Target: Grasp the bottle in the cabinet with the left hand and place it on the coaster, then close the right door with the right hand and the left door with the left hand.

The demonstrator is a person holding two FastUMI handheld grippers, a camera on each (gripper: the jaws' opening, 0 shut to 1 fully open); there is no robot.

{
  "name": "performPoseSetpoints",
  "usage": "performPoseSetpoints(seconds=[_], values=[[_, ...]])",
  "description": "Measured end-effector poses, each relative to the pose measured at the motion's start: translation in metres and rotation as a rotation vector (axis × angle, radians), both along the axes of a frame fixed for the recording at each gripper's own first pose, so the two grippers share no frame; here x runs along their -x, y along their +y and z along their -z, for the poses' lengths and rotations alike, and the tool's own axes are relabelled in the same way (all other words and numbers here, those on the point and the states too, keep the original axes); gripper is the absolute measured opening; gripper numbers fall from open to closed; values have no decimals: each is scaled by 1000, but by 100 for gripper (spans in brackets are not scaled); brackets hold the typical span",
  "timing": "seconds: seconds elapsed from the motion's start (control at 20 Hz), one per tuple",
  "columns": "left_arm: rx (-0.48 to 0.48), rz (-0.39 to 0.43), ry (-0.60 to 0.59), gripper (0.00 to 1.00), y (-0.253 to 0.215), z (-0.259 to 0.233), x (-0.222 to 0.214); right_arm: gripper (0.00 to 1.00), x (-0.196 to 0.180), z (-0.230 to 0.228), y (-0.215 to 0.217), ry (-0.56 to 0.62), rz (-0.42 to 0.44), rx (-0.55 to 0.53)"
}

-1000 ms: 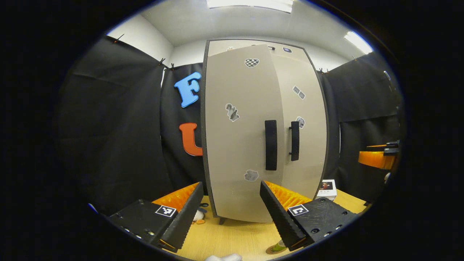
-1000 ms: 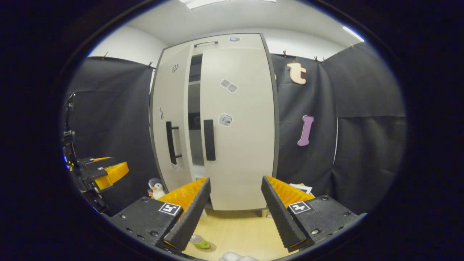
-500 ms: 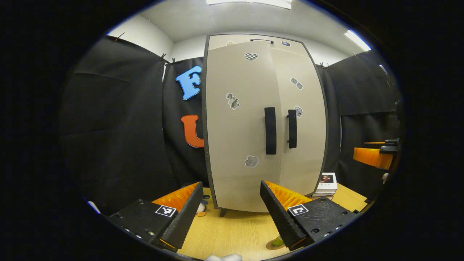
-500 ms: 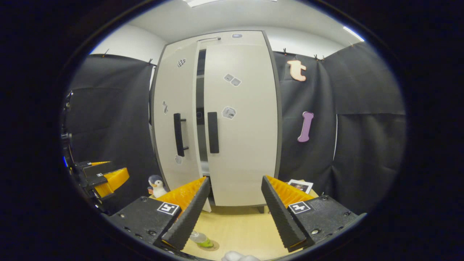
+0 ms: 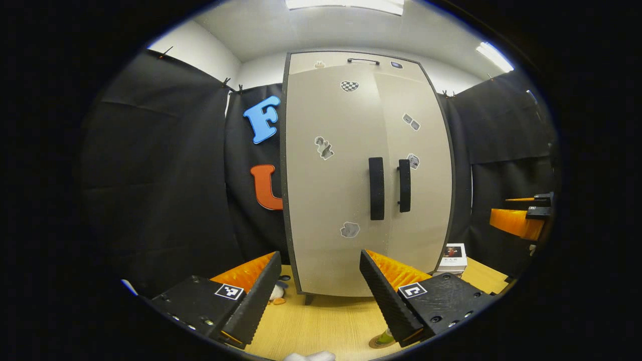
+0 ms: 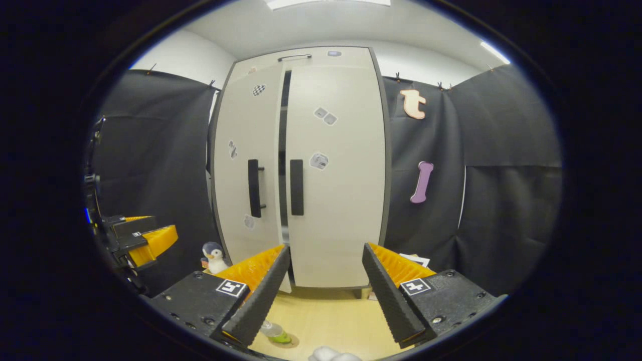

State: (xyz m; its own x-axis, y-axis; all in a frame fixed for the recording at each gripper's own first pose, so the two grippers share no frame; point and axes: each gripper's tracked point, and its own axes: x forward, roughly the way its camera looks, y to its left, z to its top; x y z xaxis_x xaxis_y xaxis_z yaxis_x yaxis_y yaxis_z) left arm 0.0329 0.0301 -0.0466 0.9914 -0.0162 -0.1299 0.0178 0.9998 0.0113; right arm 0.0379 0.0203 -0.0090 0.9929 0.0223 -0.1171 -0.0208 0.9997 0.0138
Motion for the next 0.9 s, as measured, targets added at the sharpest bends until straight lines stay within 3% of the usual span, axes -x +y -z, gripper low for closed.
performPoseSetpoints(seconds=[0.9], values=[[-15, -24, -4, 96, 6, -4, 7, 94, 4, -4, 0, -19, -2, -1]])
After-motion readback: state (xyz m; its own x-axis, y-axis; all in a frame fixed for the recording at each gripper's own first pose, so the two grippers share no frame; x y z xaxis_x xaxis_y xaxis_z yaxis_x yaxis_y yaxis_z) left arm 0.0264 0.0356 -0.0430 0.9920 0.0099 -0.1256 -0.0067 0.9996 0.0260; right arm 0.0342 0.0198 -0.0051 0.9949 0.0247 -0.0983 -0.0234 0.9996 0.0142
